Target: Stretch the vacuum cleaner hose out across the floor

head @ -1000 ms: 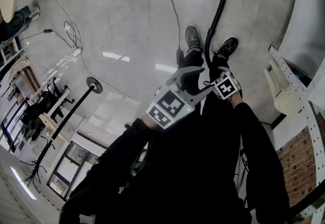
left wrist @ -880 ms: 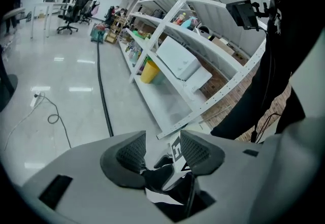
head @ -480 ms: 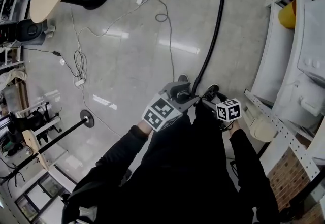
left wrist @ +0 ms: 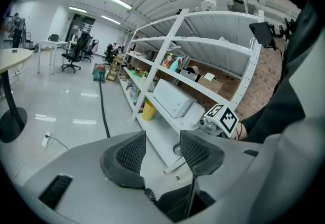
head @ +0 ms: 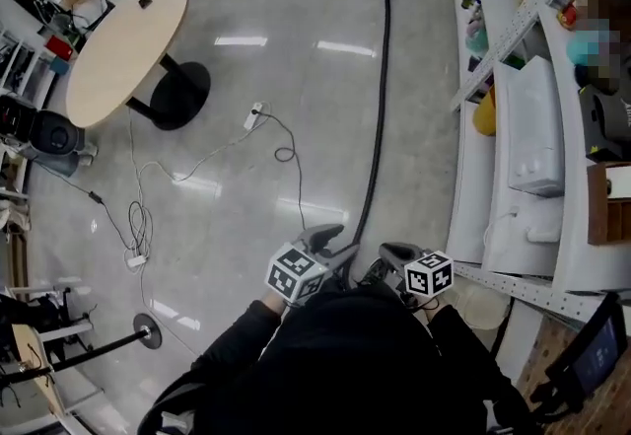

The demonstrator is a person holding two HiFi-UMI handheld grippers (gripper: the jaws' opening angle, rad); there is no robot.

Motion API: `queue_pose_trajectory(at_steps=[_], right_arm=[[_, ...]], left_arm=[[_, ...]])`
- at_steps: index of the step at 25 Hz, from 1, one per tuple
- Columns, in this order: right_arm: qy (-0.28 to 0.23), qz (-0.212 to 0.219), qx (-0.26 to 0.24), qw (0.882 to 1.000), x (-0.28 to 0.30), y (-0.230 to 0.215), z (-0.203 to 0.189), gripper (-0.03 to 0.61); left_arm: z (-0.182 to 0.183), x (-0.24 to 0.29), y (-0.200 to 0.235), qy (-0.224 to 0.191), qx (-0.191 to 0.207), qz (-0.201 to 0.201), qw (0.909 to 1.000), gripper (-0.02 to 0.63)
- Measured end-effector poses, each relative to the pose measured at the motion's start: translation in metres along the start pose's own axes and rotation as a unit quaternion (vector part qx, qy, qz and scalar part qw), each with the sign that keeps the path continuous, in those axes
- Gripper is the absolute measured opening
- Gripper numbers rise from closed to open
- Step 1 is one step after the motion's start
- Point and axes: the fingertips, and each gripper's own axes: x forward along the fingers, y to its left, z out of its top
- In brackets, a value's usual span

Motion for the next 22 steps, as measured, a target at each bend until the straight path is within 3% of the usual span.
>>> queue_pose_trajectory(at_steps=[5,9,11,14,15,17,22], right_arm=[[-0.061,-0.062,-0.048,0.995,-0.043,-0.003,0.062,0.017],[-0.110,-0.125,-0.074,0.983,-0.071,-0.004,0.101,0.018],[-0.150,-0.157,-0.116,0.969,-0.083,0.004,0.126,0.018],[-0.201,-0.200,-0.227,0.932,-0.095,0.035,0.165,0.017],[-0.212,-0.202,-0.255,0.921,-0.097,0.047,0.176,0.017],[-0.223,-0.196,-0.284,0.912,-0.099,0.060,0.191,0.017],[-0.242,-0.183,-0.276,0.912,-0.111,0.057,0.204,0.017]], left_arm=[[0.025,0.007,-0.005,-0.021,0.036,0.002,0.9991,0.225],[0.032,0.004,-0.007,-0.028,0.041,0.004,0.9988,0.225],[0.039,0.003,-0.007,-0.033,0.046,0.000,0.9984,0.225],[0.048,-0.004,-0.001,-0.040,0.046,0.003,0.9981,0.225],[0.051,-0.005,0.002,-0.044,0.046,0.005,0.9980,0.225],[0.059,-0.003,0.003,-0.052,0.050,0.008,0.9974,0.225],[0.068,0.013,-0.001,-0.055,0.053,0.012,0.9970,0.225]])
